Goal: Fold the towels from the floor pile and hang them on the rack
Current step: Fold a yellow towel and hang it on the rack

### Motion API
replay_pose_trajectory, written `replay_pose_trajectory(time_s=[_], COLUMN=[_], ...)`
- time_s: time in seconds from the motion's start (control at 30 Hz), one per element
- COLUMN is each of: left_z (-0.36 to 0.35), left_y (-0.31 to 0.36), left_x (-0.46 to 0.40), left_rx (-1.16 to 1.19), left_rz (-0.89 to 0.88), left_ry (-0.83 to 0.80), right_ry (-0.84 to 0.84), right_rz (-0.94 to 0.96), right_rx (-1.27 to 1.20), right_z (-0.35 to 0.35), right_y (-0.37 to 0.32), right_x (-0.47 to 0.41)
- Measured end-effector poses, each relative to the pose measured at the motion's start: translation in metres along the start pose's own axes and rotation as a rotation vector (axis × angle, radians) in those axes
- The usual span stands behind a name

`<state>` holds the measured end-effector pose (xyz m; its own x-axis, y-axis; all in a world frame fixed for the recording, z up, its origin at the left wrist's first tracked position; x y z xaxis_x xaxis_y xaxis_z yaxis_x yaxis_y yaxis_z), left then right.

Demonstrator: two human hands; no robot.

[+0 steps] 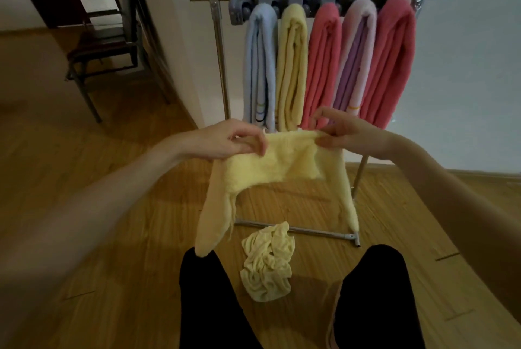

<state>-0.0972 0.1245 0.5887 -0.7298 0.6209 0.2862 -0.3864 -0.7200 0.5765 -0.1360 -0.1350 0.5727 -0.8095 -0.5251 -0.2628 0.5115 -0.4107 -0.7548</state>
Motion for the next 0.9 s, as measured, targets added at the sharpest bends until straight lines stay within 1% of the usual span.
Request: replay_pose_trajectory(time_s=[0.1, 0.17, 0.23, 0.3, 0.37, 0.47, 0.53, 0.6, 0.67, 0.77, 0.83, 0.9], left_z=[0.026, 0.047, 0.070, 0.094, 0.118, 0.157, 0.183, 0.209, 0.232, 0.258, 0.270, 0.277], left_y=[-0.008, -0.011, -0.013, -0.015, -0.016, -0.018, -0.020, -0.022, -0.025, -0.035, -0.045, -0.053], left_x=[-0.013, -0.021, -0.030, -0.039, -0.047, -0.060, -0.071, -0.081, -0.094, -0.116, -0.130, -0.142], left_rx=[-0.176, -0.228, -0.293, -0.390, -0.428, -0.440, -0.435, -0.439, -0.481, -0.589, -0.621, -0.636], left_rz=[0.071, 0.102, 0.125, 0.155, 0.168, 0.158, 0.113, 0.073, 0.053, 0.027, 0.004, -0.035], left_ry=[0.073, 0.121, 0.164, 0.226, 0.307, 0.475, 0.595, 0.682, 0.719, 0.758, 0.807, 0.858], right_ry=[-0.190, -0.285, -0.313, -0.296, -0.221, -0.077, 0.061, 0.228, 0.389, 0.581, 0.631, 0.648], right_rz=[0.075, 0.077, 0.050, 0.051, 0.058, 0.064, 0.070, 0.064, 0.056, 0.018, -0.006, -0.031], right_rx=[0.292, 0.424, 0.550, 0.643, 0.679, 0.691, 0.663, 0.611, 0.557, 0.579, 0.636, 0.735], right_z=[0.002, 0.003, 0.004, 0.008, 0.016, 0.029, 0.036, 0.040, 0.041, 0.037, 0.030, 0.020], right_y=[-0.008, -0.011, -0.014, -0.018, -0.025, -0.031, -0.034, -0.040, -0.046, -0.045, -0.037, -0.028], right_x=[-0.036, -0.059, -0.082, -0.105, -0.130, -0.172, -0.202, -0.228, -0.251, -0.280, -0.299, -0.314])
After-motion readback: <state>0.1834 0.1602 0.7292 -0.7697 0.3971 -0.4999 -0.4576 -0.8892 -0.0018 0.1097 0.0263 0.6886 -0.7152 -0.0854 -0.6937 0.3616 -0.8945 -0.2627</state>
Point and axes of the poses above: each hand's wrist, its own x-axis away from the middle knuckle, its own z-axis out of the back of the hand, y = z × x, the point moved 2 cm from there along -x, towards the middle knuckle, and after that the axes turned 15 degrees about z, right-handed, at the moved point
